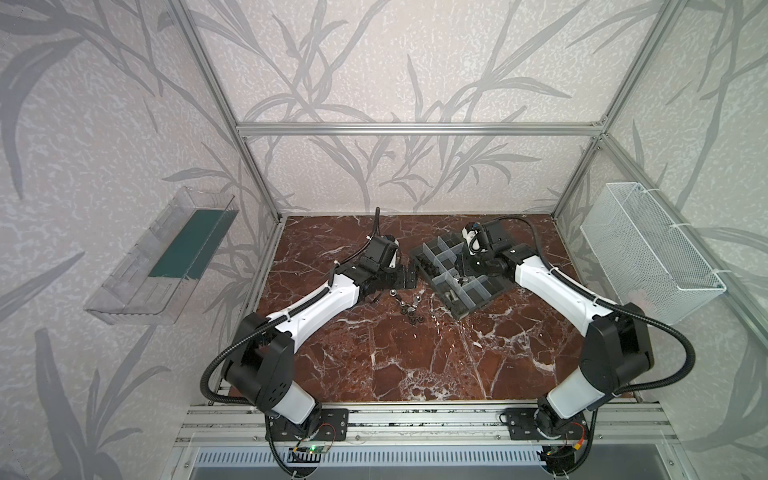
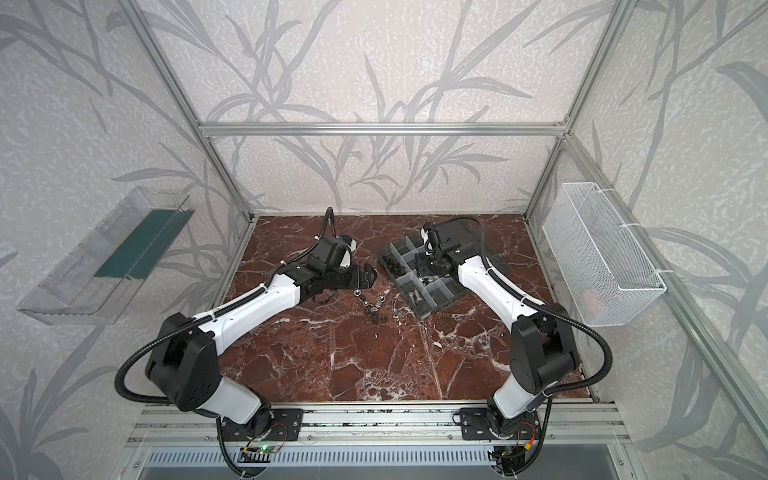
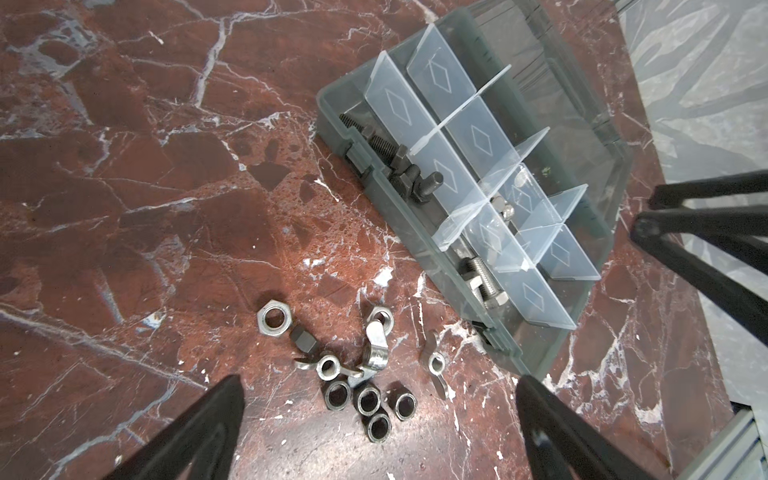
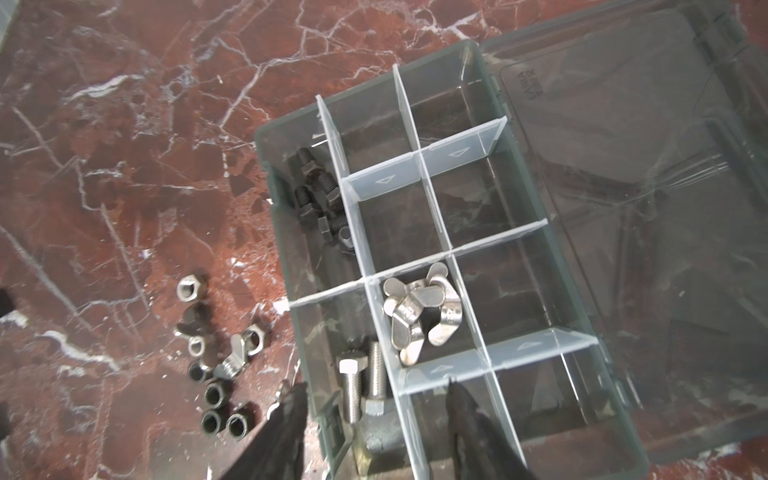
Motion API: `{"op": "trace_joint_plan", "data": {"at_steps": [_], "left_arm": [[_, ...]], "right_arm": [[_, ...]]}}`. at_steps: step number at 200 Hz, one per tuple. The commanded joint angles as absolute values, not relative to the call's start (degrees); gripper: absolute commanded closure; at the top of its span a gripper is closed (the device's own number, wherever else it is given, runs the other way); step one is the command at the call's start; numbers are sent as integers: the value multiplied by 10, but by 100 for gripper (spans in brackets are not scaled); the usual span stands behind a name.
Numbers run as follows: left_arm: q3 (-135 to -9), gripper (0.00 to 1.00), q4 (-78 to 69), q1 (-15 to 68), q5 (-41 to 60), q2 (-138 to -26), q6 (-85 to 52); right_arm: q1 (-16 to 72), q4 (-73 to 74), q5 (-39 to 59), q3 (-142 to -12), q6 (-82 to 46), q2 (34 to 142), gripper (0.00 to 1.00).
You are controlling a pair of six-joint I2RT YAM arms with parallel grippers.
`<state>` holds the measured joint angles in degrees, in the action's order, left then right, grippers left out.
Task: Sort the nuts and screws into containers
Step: 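Withdraw the right gripper from the box while the left gripper moves toward the pile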
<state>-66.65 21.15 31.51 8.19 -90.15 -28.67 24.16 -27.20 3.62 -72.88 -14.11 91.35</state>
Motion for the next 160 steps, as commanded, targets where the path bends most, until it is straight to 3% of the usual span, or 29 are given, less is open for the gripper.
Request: {"op": "trace_joint_plan", "data": {"at_steps": [1, 75, 160], "left_arm": [[-684, 1, 278, 313, 74, -924, -306], [-677, 8, 289, 312, 166, -991, -351], [-689, 10, 222, 310, 222, -1062, -427]], "right_arm": [[258, -237, 46, -698, -138, 875, 34], [271, -187, 50, -618, -139, 830, 3], [271, -178, 42, -590, -128, 808, 1]]}}
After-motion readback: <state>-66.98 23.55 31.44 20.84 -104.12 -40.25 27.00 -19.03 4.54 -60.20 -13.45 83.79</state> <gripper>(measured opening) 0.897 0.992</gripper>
